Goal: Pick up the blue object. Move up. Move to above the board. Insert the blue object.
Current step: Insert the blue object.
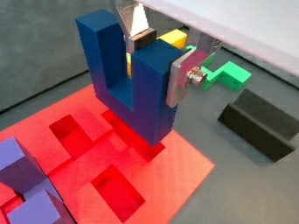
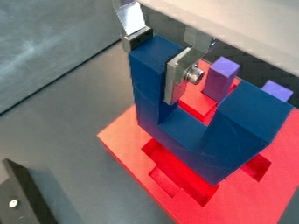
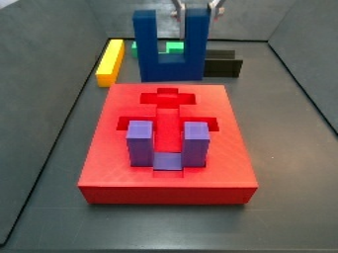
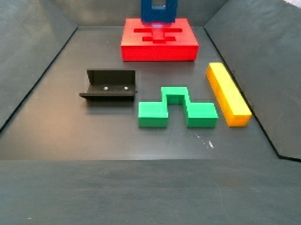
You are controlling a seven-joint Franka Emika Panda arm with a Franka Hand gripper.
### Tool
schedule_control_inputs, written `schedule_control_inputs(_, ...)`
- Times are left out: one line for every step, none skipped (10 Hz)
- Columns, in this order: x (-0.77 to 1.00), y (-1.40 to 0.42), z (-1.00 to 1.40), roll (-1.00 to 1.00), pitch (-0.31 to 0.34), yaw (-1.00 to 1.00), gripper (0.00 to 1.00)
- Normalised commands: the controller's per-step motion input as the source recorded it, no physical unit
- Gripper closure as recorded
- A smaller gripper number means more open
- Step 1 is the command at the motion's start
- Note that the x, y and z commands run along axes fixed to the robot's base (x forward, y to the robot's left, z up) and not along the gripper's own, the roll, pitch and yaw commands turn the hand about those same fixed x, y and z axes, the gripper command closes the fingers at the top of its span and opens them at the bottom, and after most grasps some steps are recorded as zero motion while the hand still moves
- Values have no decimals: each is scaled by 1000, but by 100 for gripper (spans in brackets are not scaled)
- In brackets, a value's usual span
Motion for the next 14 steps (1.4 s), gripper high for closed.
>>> schedule_control_inputs(-63, 0, -317, -124, 0, -209, 100)
schedule_control_inputs(-100, 51, -331, -141, 0, -126, 100)
schedule_control_inputs(-51, 131, -306, -230, -6, -49, 100)
schedule_control_inputs(0, 154, -189, -409, -9, -17, 100)
schedule_control_inputs(0, 160, -57, -474, -19, -17, 100)
schedule_control_inputs(0, 129, -31, -434, -33, -17, 100)
schedule_control_inputs(0, 46, -100, -259, -33, -20, 100)
schedule_control_inputs(0, 0, -137, -127, -21, 0, 100)
schedule_control_inputs(0, 0, -220, 4, -17, 0, 100)
schedule_control_inputs(3, -203, -291, 309, 0, 0, 100)
schedule_control_inputs(6, -169, -271, 374, 0, 0, 100)
schedule_control_inputs(0, -126, -251, 403, 0, 0, 100)
schedule_control_inputs(0, -106, -217, 439, 0, 0, 100)
schedule_control_inputs(0, -74, -169, 426, 0, 0, 100)
